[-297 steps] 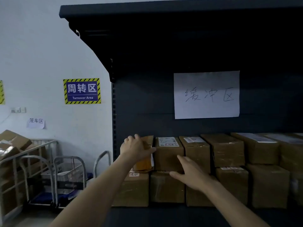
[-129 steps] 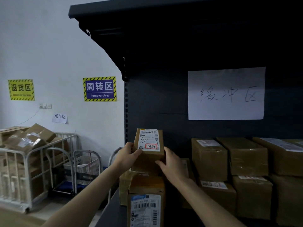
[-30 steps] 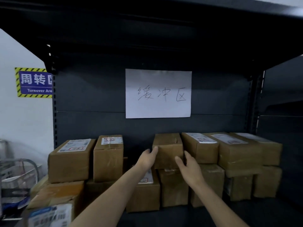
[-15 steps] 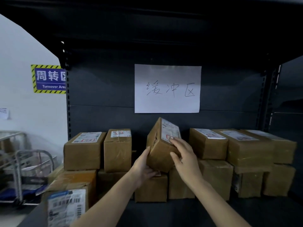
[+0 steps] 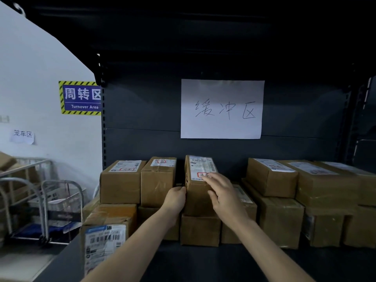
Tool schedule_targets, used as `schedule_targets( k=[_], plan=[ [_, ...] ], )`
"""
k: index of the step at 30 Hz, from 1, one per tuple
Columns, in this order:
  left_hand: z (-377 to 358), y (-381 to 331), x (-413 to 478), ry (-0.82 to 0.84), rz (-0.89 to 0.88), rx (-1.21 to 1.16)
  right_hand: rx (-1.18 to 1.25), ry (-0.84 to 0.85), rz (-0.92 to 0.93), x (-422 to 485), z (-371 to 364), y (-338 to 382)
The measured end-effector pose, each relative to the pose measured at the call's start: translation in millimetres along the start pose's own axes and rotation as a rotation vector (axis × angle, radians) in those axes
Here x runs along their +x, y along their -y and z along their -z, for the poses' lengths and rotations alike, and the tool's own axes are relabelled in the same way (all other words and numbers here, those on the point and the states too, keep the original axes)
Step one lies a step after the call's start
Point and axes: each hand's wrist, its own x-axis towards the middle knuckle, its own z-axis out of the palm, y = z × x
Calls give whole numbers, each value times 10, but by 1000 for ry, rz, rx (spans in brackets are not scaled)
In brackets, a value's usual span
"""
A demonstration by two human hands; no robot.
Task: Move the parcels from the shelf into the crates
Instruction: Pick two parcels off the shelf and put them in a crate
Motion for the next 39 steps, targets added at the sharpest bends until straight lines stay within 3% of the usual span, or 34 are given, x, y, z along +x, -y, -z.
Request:
schedule_targets(
  k=[5,10,14,18,21,32,39],
  plan=[
    [-22,-192,-184,-173,-378,378,-32,21,-9,21,-8,-5],
    [25,-214,-209,-95,-585,497,-14,31,-9,13,-15,-22],
    [40,-168,-179,-75,-590,564,64,-2,-57,-3,-30,-22],
    [54,-153,-199,-102,-589,536,239,-83,-238,5,-27,-31],
    [37,-149,-209,-109,-569,512,270,-33,-334,19,-19,-22],
    [-67,-206,-122,-118,-496,468,373,65,-418,64,-34,-45],
    [-194,-129,-203,-278,-693,636,327,17,-427,-139,84,-213]
  ],
)
